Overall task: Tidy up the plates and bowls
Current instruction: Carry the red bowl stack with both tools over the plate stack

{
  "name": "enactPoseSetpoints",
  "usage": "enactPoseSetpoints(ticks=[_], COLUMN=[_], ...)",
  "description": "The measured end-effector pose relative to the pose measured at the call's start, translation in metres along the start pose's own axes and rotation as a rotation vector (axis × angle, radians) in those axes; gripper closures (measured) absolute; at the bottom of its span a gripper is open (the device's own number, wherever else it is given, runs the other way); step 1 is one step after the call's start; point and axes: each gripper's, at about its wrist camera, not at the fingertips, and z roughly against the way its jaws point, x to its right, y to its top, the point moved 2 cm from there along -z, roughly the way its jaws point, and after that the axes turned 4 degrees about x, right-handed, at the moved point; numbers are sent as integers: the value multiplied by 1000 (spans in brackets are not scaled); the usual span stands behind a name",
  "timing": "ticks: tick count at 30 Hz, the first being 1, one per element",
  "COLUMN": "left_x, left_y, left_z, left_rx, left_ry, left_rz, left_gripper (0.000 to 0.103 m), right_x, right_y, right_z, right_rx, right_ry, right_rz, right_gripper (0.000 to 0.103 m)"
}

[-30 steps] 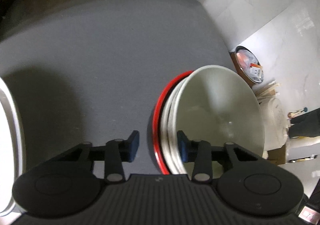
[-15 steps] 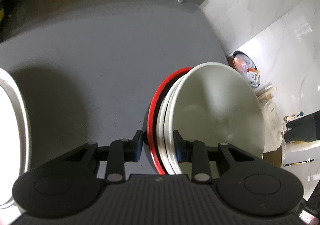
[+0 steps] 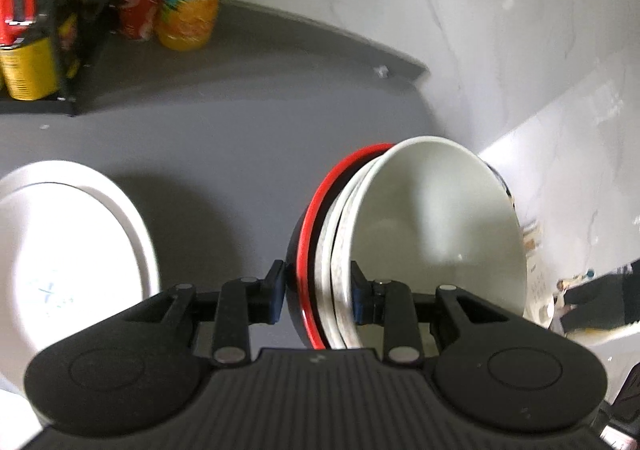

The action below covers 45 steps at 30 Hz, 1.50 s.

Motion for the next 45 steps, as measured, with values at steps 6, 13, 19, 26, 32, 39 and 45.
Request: enactPoseSetpoints(ticks=[6, 13, 19, 26, 32, 39, 45], left_x=[-37, -88, -123, -157, -180, -200, -205], left_y=[-2, -10, -13, -20, -25, -20, -20], left_z=[33, 64, 87, 100, 110, 102, 83], left_rx=[48, 83, 113, 124, 127, 104, 70], left_ry=[35, 73, 106, 135, 154, 165, 177], left_rz=[51, 136, 192, 254, 291, 316, 322], left_gripper=[74, 74, 74, 74, 74, 74, 74], right_x=[-35, -77, -107, -132, -149, -156, -153], right_y=[-18, -41, -59, -76, -86, -91, -93], right_z=[-5, -10, -14, -21, -29, -49, -62], right_rx=[-39, -86, -123, -158, -189, -224, -242], right_ry=[52, 96, 131, 148, 163, 166, 138], right_rz=[64, 143, 198, 249, 274, 275, 278], right_gripper=[72, 72, 72, 72, 72, 72, 72])
